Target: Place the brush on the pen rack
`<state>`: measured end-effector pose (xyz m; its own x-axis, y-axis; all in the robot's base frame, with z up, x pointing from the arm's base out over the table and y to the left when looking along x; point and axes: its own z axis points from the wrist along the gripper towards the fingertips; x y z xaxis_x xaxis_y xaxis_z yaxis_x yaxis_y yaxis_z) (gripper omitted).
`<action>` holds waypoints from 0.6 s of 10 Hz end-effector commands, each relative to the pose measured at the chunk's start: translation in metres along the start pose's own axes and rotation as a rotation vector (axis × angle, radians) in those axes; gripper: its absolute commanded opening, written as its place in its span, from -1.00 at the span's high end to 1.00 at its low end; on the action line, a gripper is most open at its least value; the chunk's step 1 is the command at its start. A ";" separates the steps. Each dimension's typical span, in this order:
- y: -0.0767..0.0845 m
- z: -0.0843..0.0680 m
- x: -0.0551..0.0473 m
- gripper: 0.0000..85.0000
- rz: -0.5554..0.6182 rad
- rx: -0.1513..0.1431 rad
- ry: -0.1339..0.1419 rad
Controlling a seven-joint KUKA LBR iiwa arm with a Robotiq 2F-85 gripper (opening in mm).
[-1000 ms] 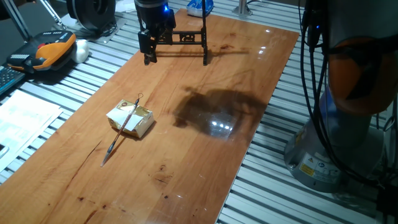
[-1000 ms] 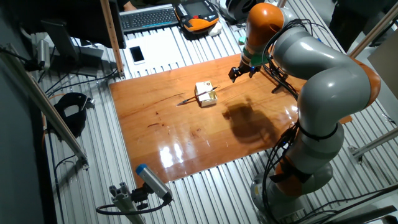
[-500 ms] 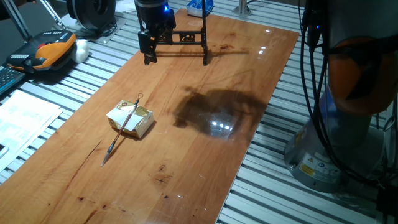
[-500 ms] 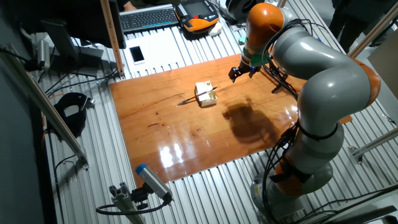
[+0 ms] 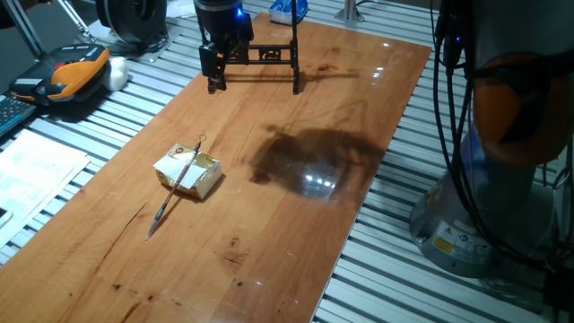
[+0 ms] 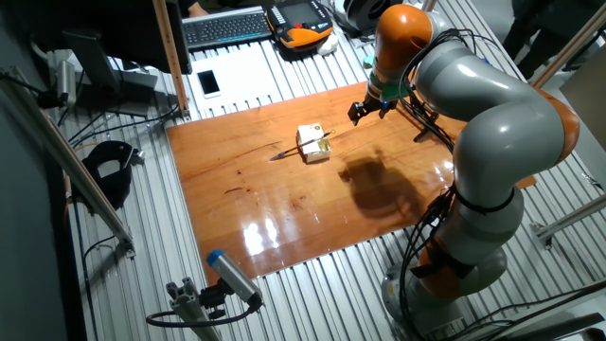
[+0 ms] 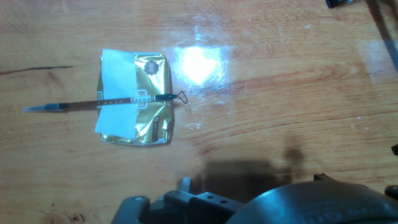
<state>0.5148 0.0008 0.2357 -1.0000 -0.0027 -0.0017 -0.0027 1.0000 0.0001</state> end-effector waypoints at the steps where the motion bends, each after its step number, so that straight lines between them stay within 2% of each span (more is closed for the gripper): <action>1: 0.000 0.000 0.000 1.00 0.000 0.000 0.000; 2: 0.000 -0.001 0.000 1.00 -0.028 0.035 0.019; 6: 0.000 -0.003 0.000 1.00 -0.028 0.037 0.022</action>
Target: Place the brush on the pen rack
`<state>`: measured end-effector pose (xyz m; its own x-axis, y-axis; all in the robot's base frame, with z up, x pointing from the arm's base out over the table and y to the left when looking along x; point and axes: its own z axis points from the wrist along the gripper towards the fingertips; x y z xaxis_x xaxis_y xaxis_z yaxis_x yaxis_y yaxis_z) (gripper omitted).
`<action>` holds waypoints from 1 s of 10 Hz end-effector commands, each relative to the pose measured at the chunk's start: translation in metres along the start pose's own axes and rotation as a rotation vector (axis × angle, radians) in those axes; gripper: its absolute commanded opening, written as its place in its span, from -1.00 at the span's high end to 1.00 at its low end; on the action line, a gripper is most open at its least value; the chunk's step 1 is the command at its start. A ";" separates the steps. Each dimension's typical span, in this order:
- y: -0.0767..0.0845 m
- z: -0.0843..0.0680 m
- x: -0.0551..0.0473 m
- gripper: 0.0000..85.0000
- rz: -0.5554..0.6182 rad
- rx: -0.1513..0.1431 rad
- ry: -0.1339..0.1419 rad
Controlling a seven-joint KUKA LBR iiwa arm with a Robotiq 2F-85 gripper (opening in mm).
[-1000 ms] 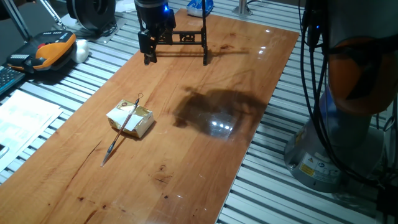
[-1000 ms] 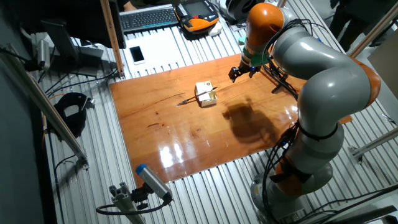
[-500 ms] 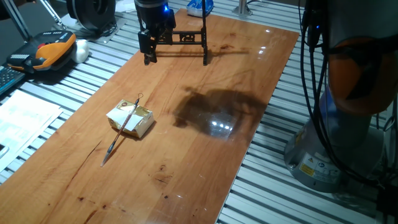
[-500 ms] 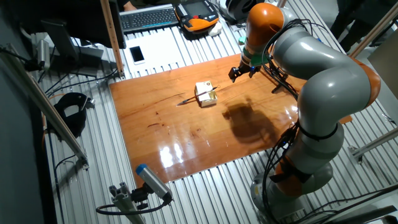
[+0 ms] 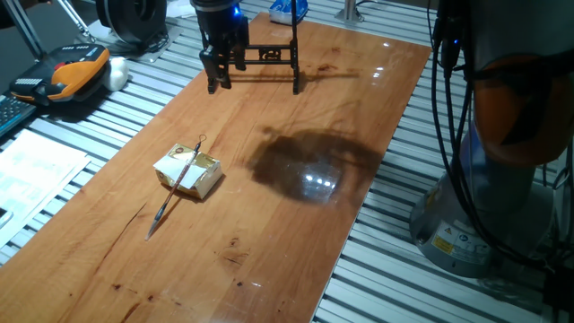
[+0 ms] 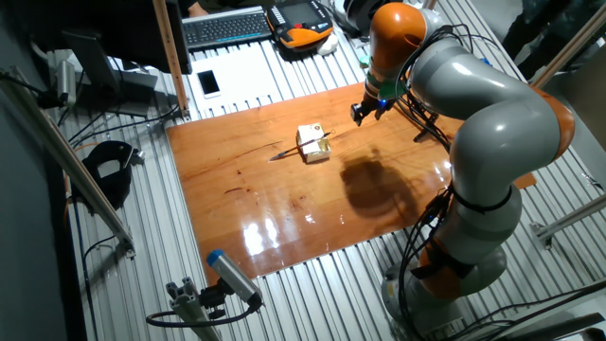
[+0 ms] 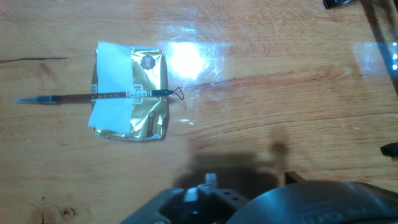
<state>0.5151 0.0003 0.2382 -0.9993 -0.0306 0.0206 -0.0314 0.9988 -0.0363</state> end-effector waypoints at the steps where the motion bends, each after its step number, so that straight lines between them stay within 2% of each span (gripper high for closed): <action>1: 0.000 0.000 0.000 1.00 0.000 0.000 0.000; 10: 0.001 0.002 -0.002 1.00 0.012 -0.002 -0.005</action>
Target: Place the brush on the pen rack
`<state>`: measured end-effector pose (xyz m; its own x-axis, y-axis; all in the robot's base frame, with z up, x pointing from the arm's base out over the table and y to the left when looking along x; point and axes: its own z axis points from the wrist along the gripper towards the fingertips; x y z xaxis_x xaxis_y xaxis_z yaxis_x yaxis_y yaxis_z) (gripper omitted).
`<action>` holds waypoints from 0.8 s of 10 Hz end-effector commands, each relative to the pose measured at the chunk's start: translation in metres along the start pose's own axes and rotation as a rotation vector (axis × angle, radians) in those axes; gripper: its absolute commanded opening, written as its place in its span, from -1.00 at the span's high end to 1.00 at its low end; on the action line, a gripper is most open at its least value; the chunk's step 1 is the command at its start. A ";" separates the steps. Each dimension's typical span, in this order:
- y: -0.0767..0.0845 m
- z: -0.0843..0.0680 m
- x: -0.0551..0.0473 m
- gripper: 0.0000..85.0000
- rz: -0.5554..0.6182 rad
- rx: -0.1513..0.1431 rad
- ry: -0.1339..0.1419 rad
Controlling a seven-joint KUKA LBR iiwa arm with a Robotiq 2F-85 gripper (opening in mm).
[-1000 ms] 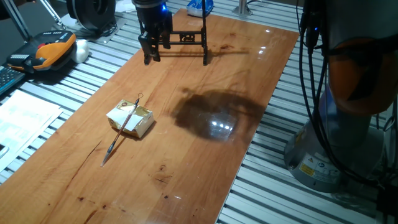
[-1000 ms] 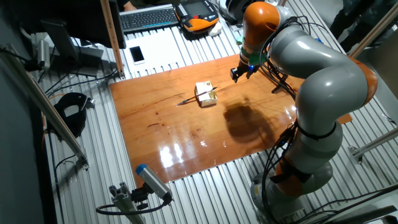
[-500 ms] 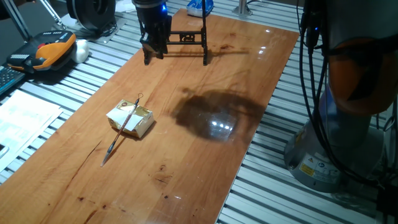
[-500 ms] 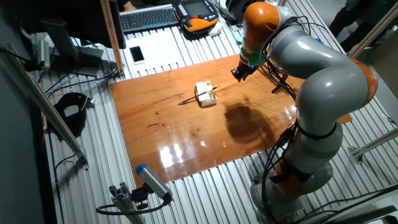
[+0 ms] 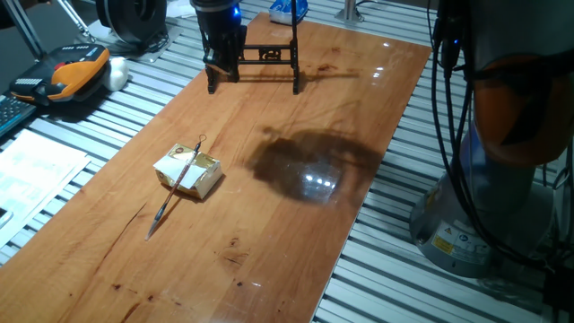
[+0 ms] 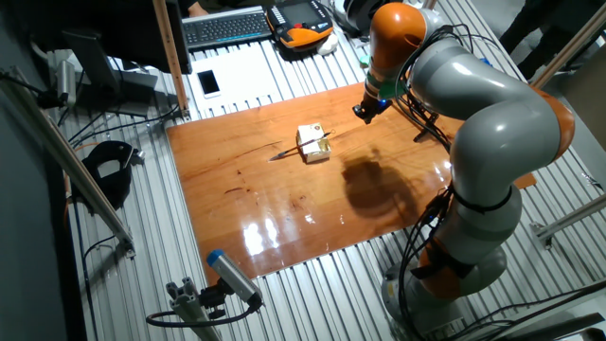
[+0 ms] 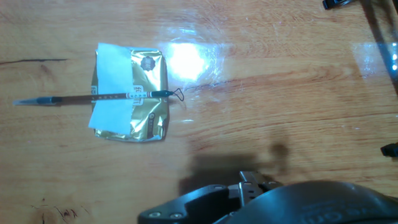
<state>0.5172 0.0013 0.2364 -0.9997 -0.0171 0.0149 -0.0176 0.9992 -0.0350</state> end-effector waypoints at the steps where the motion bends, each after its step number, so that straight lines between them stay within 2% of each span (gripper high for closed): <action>1: 0.001 0.002 -0.002 1.00 0.009 0.003 -0.004; 3: 0.005 0.006 -0.005 1.00 0.040 0.008 -0.006; 6: 0.024 0.014 -0.007 1.00 0.150 0.032 0.002; 8: 0.035 0.021 -0.006 1.00 0.248 0.022 0.003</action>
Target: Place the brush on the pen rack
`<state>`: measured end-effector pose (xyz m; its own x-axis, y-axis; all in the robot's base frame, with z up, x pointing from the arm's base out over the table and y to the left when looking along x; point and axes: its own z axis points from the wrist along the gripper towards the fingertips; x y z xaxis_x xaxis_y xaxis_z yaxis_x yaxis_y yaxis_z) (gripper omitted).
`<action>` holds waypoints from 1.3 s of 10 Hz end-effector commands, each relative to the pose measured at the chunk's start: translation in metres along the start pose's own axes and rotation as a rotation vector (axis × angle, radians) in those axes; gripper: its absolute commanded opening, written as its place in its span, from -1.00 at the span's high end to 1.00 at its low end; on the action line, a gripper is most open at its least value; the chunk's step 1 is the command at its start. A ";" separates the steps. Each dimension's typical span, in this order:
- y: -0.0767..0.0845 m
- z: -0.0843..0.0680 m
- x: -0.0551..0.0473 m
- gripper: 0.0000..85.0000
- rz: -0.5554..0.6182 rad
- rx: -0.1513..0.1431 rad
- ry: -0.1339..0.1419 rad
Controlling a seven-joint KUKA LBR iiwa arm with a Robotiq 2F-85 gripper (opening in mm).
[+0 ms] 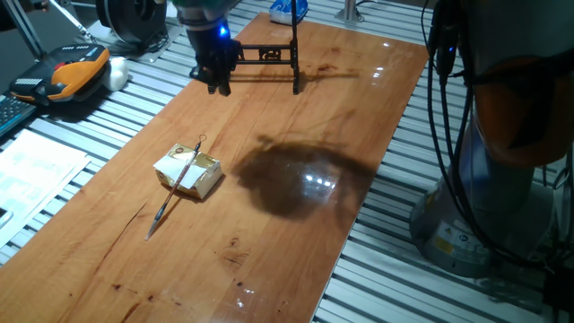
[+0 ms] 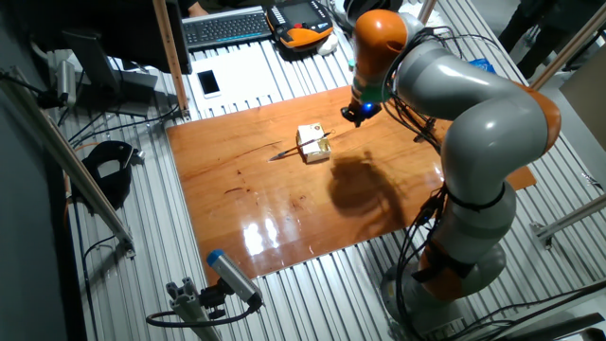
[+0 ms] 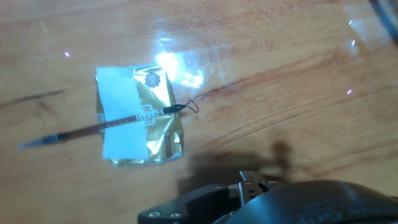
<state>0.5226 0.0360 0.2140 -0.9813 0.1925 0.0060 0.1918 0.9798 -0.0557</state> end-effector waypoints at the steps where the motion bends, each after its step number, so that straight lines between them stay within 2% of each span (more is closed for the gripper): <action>1: 0.002 0.002 0.001 1.00 0.102 -0.023 0.009; 2: 0.005 0.005 0.002 1.00 0.148 -0.039 0.007; 4: 0.013 0.011 0.004 1.00 0.202 -0.022 -0.019; 7: 0.020 0.015 0.002 1.00 0.242 -0.020 -0.058; 11: 0.027 0.028 0.000 1.00 0.369 -0.028 -0.079; 13: 0.029 0.035 0.000 1.00 0.440 -0.049 -0.082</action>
<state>0.5273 0.0630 0.1776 -0.8197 0.5662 -0.0866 0.5675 0.8233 0.0112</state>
